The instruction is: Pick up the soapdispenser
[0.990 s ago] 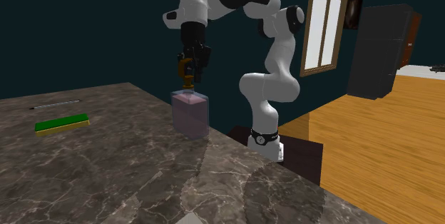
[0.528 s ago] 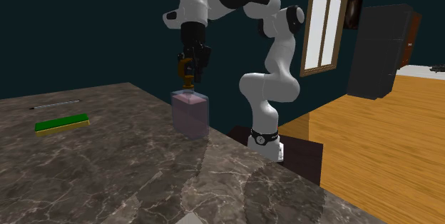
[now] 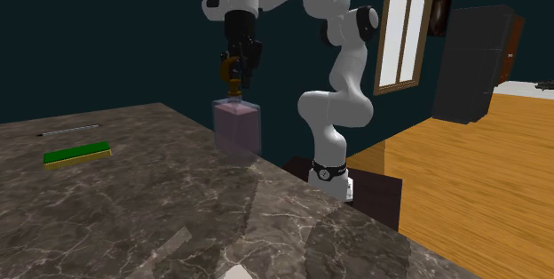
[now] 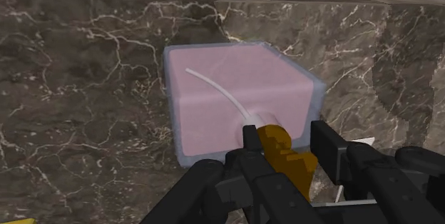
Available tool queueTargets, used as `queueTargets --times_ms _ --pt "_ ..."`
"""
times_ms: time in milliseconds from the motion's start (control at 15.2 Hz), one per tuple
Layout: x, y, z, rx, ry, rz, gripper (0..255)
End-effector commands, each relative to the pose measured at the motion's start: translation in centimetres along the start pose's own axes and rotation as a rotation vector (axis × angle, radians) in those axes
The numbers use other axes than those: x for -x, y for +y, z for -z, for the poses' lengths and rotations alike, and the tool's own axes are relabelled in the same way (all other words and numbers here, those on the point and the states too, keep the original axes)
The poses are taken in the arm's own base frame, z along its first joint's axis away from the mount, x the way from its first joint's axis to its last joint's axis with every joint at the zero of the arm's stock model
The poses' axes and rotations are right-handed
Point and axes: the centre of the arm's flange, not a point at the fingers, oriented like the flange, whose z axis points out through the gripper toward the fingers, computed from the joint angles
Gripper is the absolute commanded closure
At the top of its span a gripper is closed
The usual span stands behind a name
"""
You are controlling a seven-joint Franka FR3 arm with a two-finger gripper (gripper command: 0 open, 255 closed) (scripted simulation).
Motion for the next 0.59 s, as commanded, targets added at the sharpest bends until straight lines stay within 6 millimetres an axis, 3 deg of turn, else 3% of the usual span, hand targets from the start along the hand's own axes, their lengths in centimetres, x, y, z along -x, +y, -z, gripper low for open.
queueTargets --times_ms 0,396,528 --pt "-0.3 -0.2 1.0 0.0 0.0 0.0 255" --pt "-1.0 -0.9 4.0 0.0 0.0 0.0 255" --pt "-1.0 -1.0 4.1 0.0 0.0 0.0 255"
